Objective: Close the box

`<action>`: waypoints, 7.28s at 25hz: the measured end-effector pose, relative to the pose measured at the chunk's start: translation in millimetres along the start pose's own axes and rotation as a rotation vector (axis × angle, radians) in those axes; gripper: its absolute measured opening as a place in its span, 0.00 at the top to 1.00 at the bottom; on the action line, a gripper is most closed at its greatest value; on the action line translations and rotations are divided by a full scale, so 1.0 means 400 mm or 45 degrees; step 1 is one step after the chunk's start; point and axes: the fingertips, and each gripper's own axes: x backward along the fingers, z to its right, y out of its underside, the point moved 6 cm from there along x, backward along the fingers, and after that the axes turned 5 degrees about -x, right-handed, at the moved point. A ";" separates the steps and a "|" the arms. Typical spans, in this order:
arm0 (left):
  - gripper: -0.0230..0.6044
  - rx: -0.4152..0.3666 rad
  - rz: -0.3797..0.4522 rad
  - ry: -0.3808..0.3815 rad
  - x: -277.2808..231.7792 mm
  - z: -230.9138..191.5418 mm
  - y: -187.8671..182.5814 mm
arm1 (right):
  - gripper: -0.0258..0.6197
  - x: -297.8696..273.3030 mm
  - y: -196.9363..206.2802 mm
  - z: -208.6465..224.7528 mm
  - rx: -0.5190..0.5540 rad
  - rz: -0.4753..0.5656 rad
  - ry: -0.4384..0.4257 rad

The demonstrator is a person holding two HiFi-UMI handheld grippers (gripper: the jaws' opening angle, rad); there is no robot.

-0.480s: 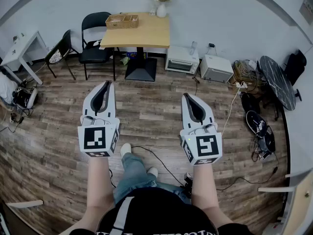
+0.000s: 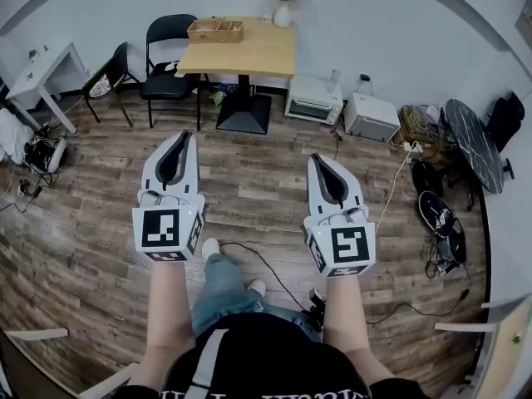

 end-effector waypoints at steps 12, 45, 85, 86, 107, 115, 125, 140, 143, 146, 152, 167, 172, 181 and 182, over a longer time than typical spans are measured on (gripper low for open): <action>0.51 0.071 -0.069 0.022 -0.027 -0.074 0.043 | 0.61 -0.071 0.028 0.000 -0.127 -0.055 -0.024; 0.44 0.163 -0.076 0.003 -0.718 -0.697 0.367 | 0.63 -1.059 0.090 -0.038 -0.122 -0.186 -0.040; 0.44 0.221 -0.125 -0.046 -1.456 -1.038 0.608 | 0.63 -1.924 0.182 0.198 -0.125 -0.220 -0.139; 0.44 0.218 -0.133 -0.042 -1.483 -1.049 0.617 | 0.63 -1.954 0.186 0.205 -0.127 -0.223 -0.143; 0.44 0.259 -0.234 0.007 -1.773 -1.111 0.774 | 0.64 -2.201 0.290 0.339 -0.169 -0.319 -0.081; 0.44 0.282 -0.250 0.018 -1.822 -1.151 0.813 | 0.64 -2.236 0.311 0.339 -0.181 -0.347 -0.051; 0.44 0.322 -0.314 0.073 -1.978 -1.283 0.916 | 0.64 -2.418 0.340 0.313 -0.220 -0.407 0.008; 0.44 0.381 -0.678 0.423 -2.271 -1.360 1.194 | 0.64 -2.637 0.436 0.310 -0.292 -0.537 0.178; 0.45 0.395 -0.723 0.500 -2.326 -1.357 1.250 | 0.64 -2.653 0.458 0.306 -0.282 -0.581 0.212; 0.45 0.440 -0.772 0.571 -2.383 -1.355 1.297 | 0.64 -2.672 0.477 0.305 -0.303 -0.610 0.232; 0.45 0.711 -0.920 0.657 -2.468 -1.355 1.413 | 0.64 -2.712 0.496 0.305 -0.302 -0.647 0.260; 0.48 1.134 -1.175 0.914 -2.599 -1.287 1.557 | 0.64 -2.774 0.541 0.287 -0.328 -0.709 0.259; 0.55 1.234 -1.221 0.965 -2.612 -1.261 1.584 | 0.64 -2.765 0.554 0.283 -0.332 -0.717 0.287; 0.62 1.256 -1.153 0.993 -2.617 -1.256 1.581 | 0.64 -2.740 0.554 0.252 -0.280 -0.741 0.318; 0.62 1.235 -1.141 0.989 -2.618 -1.257 1.576 | 0.64 -2.736 0.553 0.249 -0.278 -0.739 0.320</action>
